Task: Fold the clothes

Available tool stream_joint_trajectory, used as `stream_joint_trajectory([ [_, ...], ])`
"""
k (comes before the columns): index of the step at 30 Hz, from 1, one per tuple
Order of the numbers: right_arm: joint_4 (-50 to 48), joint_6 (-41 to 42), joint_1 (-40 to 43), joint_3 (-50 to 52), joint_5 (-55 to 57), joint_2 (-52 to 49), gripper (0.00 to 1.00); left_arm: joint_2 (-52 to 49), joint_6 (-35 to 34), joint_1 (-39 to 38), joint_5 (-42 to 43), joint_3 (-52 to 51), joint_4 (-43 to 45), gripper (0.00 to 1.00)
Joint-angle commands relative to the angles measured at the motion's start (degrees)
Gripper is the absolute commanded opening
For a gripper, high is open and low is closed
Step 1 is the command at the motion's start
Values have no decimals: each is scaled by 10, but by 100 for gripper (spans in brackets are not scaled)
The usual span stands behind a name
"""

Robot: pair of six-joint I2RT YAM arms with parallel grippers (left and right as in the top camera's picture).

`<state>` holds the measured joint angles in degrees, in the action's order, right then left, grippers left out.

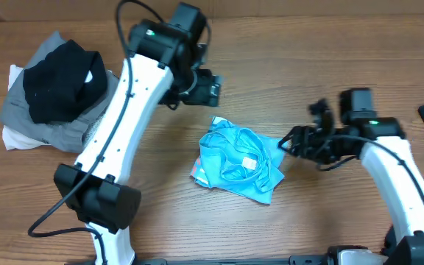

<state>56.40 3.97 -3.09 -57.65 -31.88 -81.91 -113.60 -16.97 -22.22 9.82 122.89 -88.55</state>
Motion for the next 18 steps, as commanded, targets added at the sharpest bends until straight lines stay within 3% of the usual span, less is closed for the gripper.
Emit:
stream_joint_trajectory([
  [1,-16,-6,-51,-13,30,5,67,4,27,22,0,5,-8,75],
  [4,-69,8,-79,-12,29,3,67,4,28,33,3,5,-8,56],
  [8,-165,8,-98,-12,23,-5,72,4,28,36,3,5,-10,56],
  [12,-207,19,-120,-12,18,-40,57,4,32,35,3,5,-22,57],
  [18,-202,27,-156,-12,-12,-118,45,4,46,35,3,5,-34,59],
])
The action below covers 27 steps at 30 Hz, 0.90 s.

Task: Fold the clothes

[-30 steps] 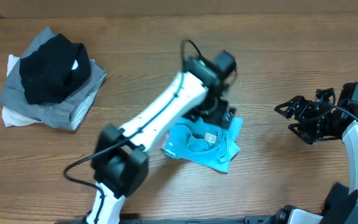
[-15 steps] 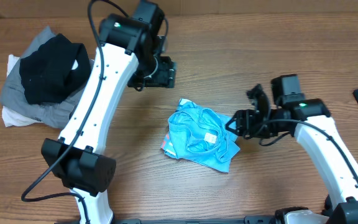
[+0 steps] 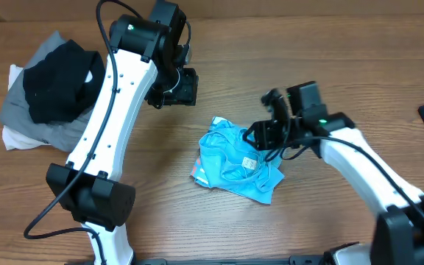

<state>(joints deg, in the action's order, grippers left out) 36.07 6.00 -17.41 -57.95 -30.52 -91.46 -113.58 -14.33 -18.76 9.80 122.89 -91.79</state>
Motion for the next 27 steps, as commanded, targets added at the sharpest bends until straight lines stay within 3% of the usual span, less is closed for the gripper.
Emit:
stream_joint_trajectory([
  [1,2,7,-16,-9,-33,-27,44,3,20,0,3,5,-2,59],
  [7,27,6,-18,-11,-58,-2,53,3,41,0,0,5,0,63],
  [13,92,-51,-23,-11,-72,45,65,3,41,0,-10,5,5,66],
  [27,93,-98,-89,-9,-21,37,71,3,41,1,-10,5,3,68],
])
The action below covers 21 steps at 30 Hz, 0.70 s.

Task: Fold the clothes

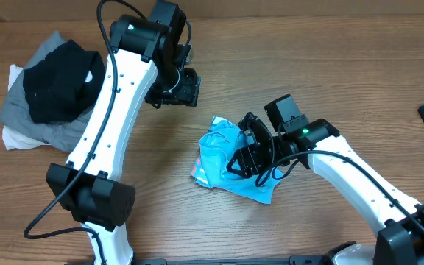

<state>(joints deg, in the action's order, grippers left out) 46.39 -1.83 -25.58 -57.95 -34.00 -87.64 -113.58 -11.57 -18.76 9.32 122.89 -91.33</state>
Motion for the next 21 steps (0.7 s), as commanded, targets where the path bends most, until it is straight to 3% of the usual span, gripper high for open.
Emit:
stream_joint_trajectory([
  [1,-21,-19,-11,-9,14,-6,73,3,13,1,-5,5,-1,68],
  [4,-44,-19,-19,-9,13,-22,74,3,13,1,-5,5,-1,68],
  [7,-57,-19,-30,-9,13,-40,69,3,13,1,-5,5,-1,68],
  [10,-46,-19,-45,-9,14,-60,56,3,13,1,-5,5,-2,68],
  [12,-34,-18,-50,-9,21,-64,38,3,13,1,-5,5,-2,68],
  [15,-19,-12,-49,-10,36,-62,19,3,13,1,-5,5,-2,69],
  [21,39,-12,-35,-11,72,-29,4,3,13,1,-7,5,-2,70],
])
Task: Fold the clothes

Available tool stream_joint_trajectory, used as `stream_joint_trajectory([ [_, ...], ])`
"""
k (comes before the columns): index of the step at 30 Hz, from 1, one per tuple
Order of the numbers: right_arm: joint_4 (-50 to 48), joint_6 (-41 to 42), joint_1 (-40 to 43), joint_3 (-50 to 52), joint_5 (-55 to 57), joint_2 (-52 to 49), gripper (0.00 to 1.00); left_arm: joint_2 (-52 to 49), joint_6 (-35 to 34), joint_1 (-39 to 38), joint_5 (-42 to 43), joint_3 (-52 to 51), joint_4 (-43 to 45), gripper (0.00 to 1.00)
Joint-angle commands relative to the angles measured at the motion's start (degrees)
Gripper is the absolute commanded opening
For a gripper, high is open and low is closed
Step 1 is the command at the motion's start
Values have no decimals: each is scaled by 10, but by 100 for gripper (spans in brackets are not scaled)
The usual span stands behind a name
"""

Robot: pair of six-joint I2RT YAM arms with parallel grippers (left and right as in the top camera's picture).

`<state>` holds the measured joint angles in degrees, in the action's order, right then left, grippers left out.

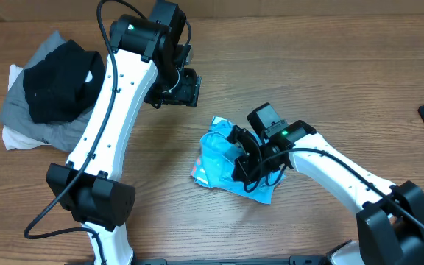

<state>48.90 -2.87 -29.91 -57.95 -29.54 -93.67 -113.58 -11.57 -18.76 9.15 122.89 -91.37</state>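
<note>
A crumpled light blue garment (213,158) lies in the middle of the wooden table (330,66). My right gripper (243,163) is down on the garment's right half and covers it; its fingers are sunk among the folds, so their state does not show. My left gripper (177,90) hangs over bare table behind and to the left of the garment, apart from it, and I cannot make out how its jaws stand.
At the far left lies a pile of clothes: a black garment (57,81) on top of grey cloth (24,110) and white cloth (17,140). A dark garment shows at the right edge.
My right gripper has shifted slightly left and sits further onto the blue garment. The left arm and the pile have not moved.
My right gripper first stood to the right of the blue garment, with my left gripper behind it. The right gripper was then at the garment's right edge and the left arm had shifted left. Later the right gripper was over the garment, and now it is down on it.
</note>
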Motion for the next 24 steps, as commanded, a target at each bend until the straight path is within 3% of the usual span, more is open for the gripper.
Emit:
stream_joint_trajectory([
  [1,27,-2,10,-11,40,42,4,3,13,1,-8,5,-1,71],
  [10,127,23,10,-10,97,88,4,3,14,1,-8,5,8,74],
  [16,174,135,10,-9,196,88,6,3,14,1,-8,5,13,77],
  [20,203,206,11,-9,276,88,13,3,14,1,-8,5,16,78],
  [21,207,212,11,-9,285,88,20,3,14,1,-8,5,17,78],
  [23,207,211,11,-9,284,88,51,3,14,1,-8,5,17,78],
  [24,206,211,11,-9,284,88,52,3,14,1,-8,5,17,79],
])
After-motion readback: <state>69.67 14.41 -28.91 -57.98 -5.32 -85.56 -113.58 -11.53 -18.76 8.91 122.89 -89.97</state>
